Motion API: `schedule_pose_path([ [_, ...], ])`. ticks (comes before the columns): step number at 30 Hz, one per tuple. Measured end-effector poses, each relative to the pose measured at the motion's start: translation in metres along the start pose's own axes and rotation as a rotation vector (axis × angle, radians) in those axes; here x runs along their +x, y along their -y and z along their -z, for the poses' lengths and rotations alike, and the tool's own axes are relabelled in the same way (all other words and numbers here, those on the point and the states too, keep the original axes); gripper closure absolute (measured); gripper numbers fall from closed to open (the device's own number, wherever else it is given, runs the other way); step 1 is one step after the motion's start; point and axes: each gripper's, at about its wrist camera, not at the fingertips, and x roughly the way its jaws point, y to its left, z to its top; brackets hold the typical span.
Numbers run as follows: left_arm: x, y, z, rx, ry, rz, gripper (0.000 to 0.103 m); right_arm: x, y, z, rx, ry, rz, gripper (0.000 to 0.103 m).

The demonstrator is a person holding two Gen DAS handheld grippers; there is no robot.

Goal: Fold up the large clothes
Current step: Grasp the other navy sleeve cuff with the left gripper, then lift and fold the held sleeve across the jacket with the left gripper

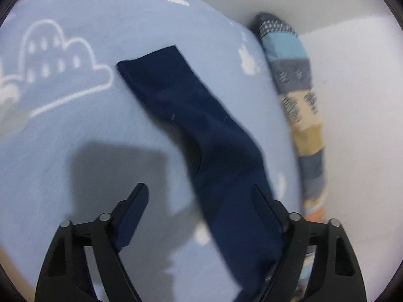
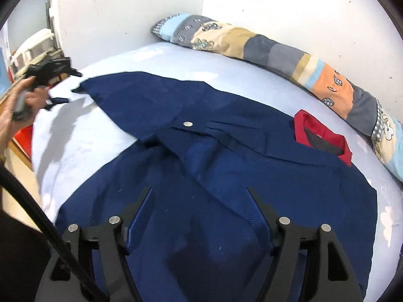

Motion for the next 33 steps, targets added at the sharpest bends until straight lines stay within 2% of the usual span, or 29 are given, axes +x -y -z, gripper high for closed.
schedule_pose_path([
  [2,0.006,-0.008,-0.011,-0.037,0.014,0.043,0.034,-0.008,0.002,0.004,0.002,0.018,-0.008,0.027],
  [3,0.010,-0.011,-0.014,-0.056,0.013,0.056,0.041,-0.008,0.003,0.006,0.007,0.023,-0.010,0.027],
  [4,0.017,-0.017,-0.019,-0.079,0.004,0.082,0.052,-0.009,0.003,0.008,0.013,0.026,-0.013,0.027],
  [7,0.032,-0.027,-0.024,-0.146,-0.001,0.158,0.073,-0.007,0.005,0.011,0.029,0.019,-0.017,0.027],
  [11,0.053,-0.029,-0.039,-0.177,0.056,0.168,0.077,-0.002,0.009,0.011,0.033,0.016,-0.035,0.027],
  [14,0.065,-0.029,-0.046,-0.195,0.123,0.201,0.092,0.001,0.014,0.012,0.031,0.010,-0.031,0.027],
  [15,0.066,-0.026,-0.047,-0.171,0.144,0.190,0.102,0.002,0.016,0.013,0.036,0.006,-0.026,0.027],
  [19,0.054,0.011,-0.043,0.002,0.234,0.117,0.102,0.007,0.042,0.013,0.102,0.003,0.003,0.027],
  [25,0.014,0.074,-0.026,0.226,0.301,0.132,0.102,0.002,0.092,0.012,0.258,0.010,0.067,0.027],
  [29,-0.006,0.140,0.008,0.427,0.299,0.178,0.102,-0.007,0.116,0.011,0.334,0.017,0.100,0.027],
  [31,-0.016,0.177,0.035,0.535,0.291,0.212,0.102,-0.011,0.129,0.012,0.368,0.014,0.129,0.027],
  [33,-0.025,0.219,0.074,0.655,0.270,0.264,0.102,-0.023,0.146,0.013,0.428,0.038,0.114,0.027],
])
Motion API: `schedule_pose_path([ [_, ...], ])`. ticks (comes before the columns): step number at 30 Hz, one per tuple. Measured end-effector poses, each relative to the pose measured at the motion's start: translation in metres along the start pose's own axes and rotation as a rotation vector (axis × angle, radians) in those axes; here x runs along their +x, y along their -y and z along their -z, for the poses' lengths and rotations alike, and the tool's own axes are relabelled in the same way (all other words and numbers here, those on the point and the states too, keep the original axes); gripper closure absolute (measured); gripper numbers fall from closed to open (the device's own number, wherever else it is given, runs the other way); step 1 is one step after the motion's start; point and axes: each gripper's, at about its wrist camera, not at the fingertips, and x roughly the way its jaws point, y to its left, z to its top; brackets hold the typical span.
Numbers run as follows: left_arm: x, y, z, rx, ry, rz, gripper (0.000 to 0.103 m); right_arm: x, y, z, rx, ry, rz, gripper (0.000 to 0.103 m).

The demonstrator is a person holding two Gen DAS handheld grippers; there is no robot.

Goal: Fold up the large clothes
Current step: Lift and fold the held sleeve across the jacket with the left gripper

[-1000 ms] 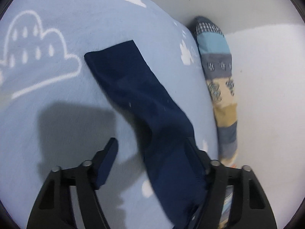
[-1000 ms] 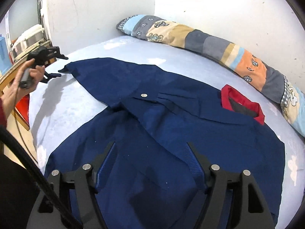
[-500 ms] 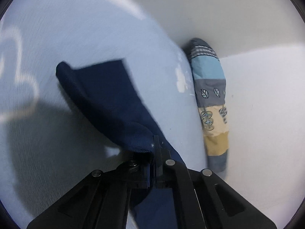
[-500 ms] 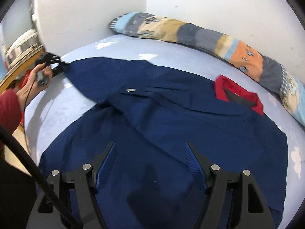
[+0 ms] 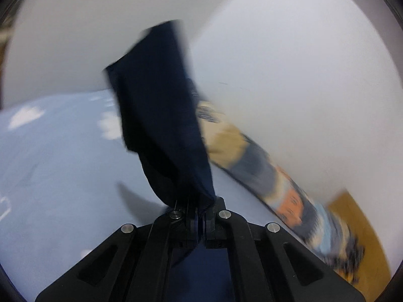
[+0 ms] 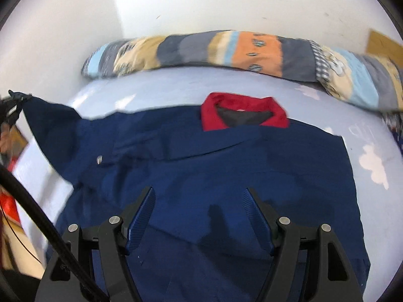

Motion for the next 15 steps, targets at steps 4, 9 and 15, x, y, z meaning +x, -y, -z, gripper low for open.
schedule_pose_path([
  [4,0.006,0.091,0.021,0.143,-0.052,0.116,0.102,-0.034,0.029,-0.016,0.067,0.081,0.020,0.027],
  [9,0.035,0.203,0.073,0.249,-0.171,0.254,0.102,-0.086,0.072,-0.027,0.147,0.176,0.054,0.027],
  [15,0.077,0.316,0.168,0.358,-0.308,0.340,0.102,-0.138,0.133,-0.021,0.267,0.271,0.108,0.026],
])
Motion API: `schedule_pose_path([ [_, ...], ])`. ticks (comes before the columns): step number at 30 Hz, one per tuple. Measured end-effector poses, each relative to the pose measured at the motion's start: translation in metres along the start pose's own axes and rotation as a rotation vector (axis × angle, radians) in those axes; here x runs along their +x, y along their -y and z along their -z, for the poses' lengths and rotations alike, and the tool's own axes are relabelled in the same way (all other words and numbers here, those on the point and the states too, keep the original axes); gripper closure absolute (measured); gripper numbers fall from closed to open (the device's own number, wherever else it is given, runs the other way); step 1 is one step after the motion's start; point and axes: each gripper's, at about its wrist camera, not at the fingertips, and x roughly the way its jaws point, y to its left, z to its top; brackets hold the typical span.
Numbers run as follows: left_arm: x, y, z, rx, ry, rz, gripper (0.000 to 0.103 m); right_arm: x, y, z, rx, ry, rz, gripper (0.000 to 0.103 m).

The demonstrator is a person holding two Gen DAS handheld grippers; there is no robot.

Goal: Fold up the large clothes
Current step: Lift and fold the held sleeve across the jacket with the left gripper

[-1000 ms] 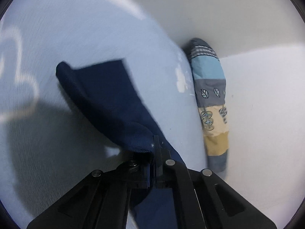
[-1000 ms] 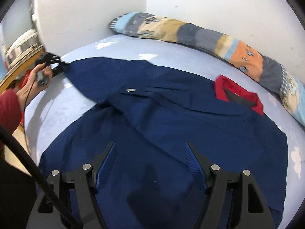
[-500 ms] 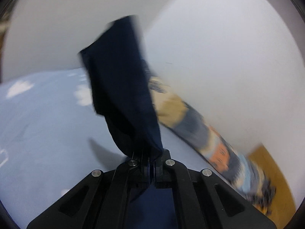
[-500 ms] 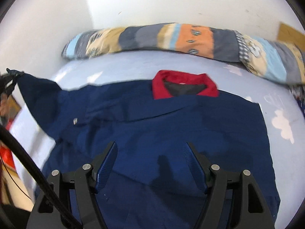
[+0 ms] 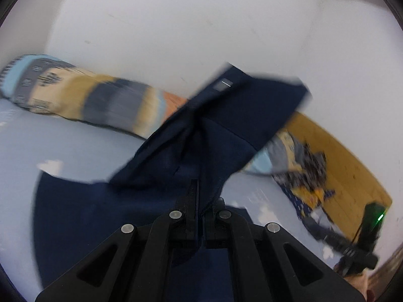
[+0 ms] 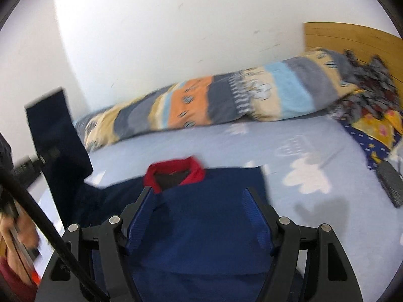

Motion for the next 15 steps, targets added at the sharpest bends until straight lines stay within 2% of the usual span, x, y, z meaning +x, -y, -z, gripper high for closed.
schedule_pose_path([
  [4,0.075,0.054,0.039,0.058,-0.090,0.004,0.102,-0.023,0.038,-0.009,0.069,0.054,0.044,0.026],
  [5,0.092,0.074,0.061,0.075,-0.128,0.005,0.102,-0.027,0.046,-0.010,0.082,0.061,0.052,0.026],
  [7,0.122,0.097,0.093,0.106,-0.184,-0.024,0.102,-0.032,0.062,-0.012,0.115,0.064,0.060,0.026],
  [9,0.151,0.117,0.133,0.165,-0.239,-0.095,0.101,-0.035,0.070,-0.013,0.122,0.063,0.063,0.026],
  [10,0.169,0.121,0.151,0.174,-0.280,-0.120,0.095,-0.037,0.073,-0.013,0.124,0.063,0.066,0.026],
  [12,0.199,0.120,0.178,0.178,-0.381,-0.185,0.090,-0.036,0.078,-0.011,0.121,0.051,0.068,0.026],
  [13,0.203,0.119,0.186,0.182,-0.404,-0.204,0.090,-0.033,0.079,-0.011,0.117,0.043,0.071,0.026],
  [15,0.196,0.122,0.193,0.204,-0.382,-0.211,0.087,-0.026,0.081,-0.007,0.116,0.020,0.067,0.026],
])
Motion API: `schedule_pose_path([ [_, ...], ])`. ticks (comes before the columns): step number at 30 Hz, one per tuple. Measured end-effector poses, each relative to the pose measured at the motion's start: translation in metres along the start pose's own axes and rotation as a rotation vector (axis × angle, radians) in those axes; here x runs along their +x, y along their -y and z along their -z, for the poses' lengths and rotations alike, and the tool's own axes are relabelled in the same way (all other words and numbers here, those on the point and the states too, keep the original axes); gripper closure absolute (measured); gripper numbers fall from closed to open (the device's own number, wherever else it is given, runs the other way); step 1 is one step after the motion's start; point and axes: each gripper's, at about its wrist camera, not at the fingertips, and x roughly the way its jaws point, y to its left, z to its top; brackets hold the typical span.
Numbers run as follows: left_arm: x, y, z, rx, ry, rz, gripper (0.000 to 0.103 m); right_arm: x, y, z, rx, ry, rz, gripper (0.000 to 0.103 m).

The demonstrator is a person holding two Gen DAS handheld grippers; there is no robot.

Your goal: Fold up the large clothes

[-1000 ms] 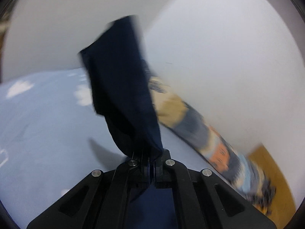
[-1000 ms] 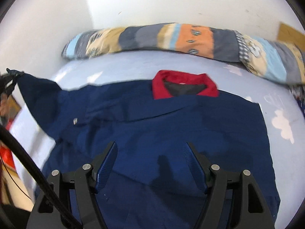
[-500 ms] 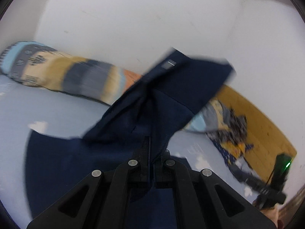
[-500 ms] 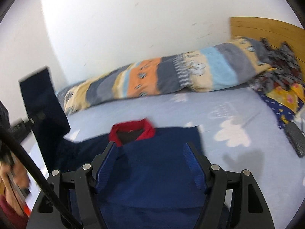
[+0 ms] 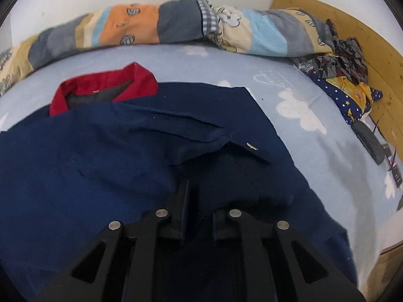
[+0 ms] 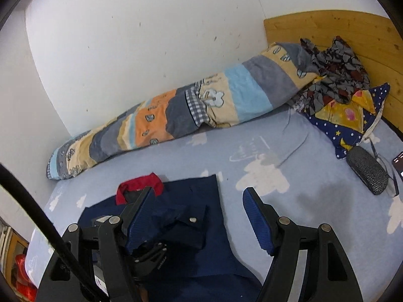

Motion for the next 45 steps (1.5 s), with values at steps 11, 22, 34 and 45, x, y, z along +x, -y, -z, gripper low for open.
schedule_pose_path([
  [11,-0.136,-0.084,-0.042,0.005,0.221,0.035,0.031,0.085,-0.039,0.022,-0.118,-0.171,0.012,0.027],
  [22,-0.101,-0.245,0.030,-0.103,0.057,-0.337,0.031,0.172,-0.074,0.072,-0.304,-0.335,0.128,0.027],
  [34,-0.121,-0.256,0.010,-0.165,0.150,-0.356,0.019,0.184,-0.095,0.056,-0.296,-0.356,0.091,0.026],
  [45,-0.077,-0.242,0.024,-0.078,0.008,-0.378,0.019,0.231,-0.096,0.070,-0.304,-0.472,0.074,0.025],
])
